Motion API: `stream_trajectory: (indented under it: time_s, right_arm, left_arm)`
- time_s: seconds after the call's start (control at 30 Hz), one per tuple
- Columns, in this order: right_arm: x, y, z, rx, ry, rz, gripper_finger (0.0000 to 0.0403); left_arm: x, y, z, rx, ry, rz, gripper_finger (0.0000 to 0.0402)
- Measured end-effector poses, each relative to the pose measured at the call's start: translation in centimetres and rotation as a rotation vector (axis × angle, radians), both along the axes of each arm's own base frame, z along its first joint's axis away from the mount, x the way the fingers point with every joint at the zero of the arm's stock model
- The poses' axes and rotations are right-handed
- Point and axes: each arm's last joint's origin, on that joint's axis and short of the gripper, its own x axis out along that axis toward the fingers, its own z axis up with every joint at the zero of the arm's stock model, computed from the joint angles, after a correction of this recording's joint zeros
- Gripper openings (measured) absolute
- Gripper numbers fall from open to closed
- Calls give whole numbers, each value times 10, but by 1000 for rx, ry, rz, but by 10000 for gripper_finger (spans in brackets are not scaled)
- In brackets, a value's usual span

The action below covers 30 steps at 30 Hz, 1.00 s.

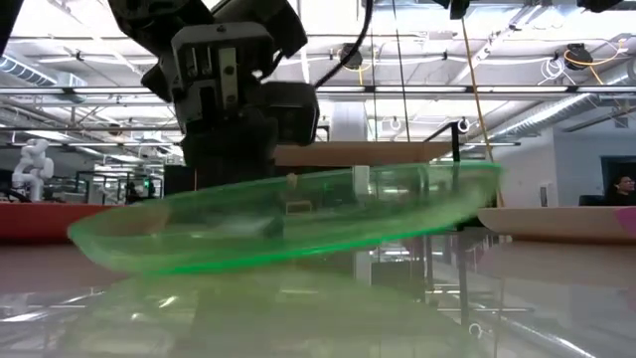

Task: Place and stack plates onto a shelf
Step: Stack the small green plate on top of the small orange plate on the shelf

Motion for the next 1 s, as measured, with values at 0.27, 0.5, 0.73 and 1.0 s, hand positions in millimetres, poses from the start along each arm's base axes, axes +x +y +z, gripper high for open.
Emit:
stream_trajectory:
  time_s: [0.27, 0.5, 0.73, 1.0]
  right_arm:
    - [0, 0, -1, -1, 7, -1, 118]
    - [0, 0, -1, -1, 9, -1, 118]
    - [0, 0, -1, -1, 8, -1, 118]
    - [0, 0, -1, 0, 7, -3, 118]
  left_arm:
    - [-9, 27, 60, 41, -169, 20, 5]
    - [-35, 68, 118, 221, -317, 138, 4]
    - [-63, 122, 160, 339, -446, 294, 4]
    - [-92, 193, 213, 485, -412, 474, 3]
